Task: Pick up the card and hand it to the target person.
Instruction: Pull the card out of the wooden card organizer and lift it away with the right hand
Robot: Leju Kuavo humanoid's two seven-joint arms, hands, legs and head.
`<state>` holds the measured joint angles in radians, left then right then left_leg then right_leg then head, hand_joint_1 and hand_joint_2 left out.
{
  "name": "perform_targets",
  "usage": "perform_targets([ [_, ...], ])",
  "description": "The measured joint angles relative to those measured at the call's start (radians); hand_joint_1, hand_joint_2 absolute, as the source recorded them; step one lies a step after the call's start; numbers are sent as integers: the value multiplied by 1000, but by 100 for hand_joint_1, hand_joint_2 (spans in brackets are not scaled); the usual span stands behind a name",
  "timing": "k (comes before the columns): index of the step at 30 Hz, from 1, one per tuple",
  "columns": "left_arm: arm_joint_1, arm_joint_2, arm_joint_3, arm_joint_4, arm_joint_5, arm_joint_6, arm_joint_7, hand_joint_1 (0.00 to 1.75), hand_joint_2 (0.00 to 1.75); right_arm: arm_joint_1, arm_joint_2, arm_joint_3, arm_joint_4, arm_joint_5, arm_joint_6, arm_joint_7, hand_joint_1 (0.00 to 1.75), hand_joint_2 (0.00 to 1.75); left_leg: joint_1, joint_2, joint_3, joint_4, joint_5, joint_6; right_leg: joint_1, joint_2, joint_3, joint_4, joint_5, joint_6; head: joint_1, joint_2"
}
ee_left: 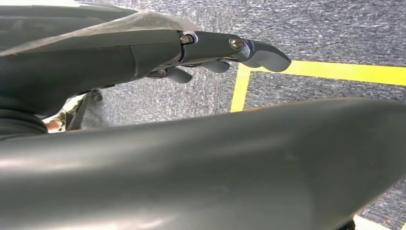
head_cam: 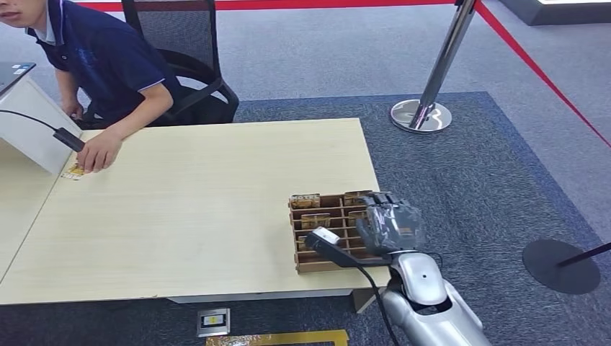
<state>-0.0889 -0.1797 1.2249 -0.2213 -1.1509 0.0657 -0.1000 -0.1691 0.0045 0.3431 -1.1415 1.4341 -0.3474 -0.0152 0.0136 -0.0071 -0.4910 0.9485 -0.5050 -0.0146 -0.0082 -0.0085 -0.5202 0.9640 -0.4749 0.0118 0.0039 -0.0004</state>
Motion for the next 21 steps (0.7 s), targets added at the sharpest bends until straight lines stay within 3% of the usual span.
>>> perform_targets([
  [6,0,0,0,0,5,4,0,0,0,-19,3,0,26,-10,-9,-7,99,175,0,0,0,0,0,0,0,0,0,0,0,0,0,0],
  [11,1,0,0,0,7,5,0,0,0,-27,3,0,46,-15,-17,-14,99,175,0,0,0,0,0,0,0,0,0,0,0,0,0,0],
  [21,1,0,1,0,12,9,-4,0,0,-45,3,0,89,-32,-46,-29,83,175,0,0,0,0,0,0,0,0,0,0,0,0,0,0],
])
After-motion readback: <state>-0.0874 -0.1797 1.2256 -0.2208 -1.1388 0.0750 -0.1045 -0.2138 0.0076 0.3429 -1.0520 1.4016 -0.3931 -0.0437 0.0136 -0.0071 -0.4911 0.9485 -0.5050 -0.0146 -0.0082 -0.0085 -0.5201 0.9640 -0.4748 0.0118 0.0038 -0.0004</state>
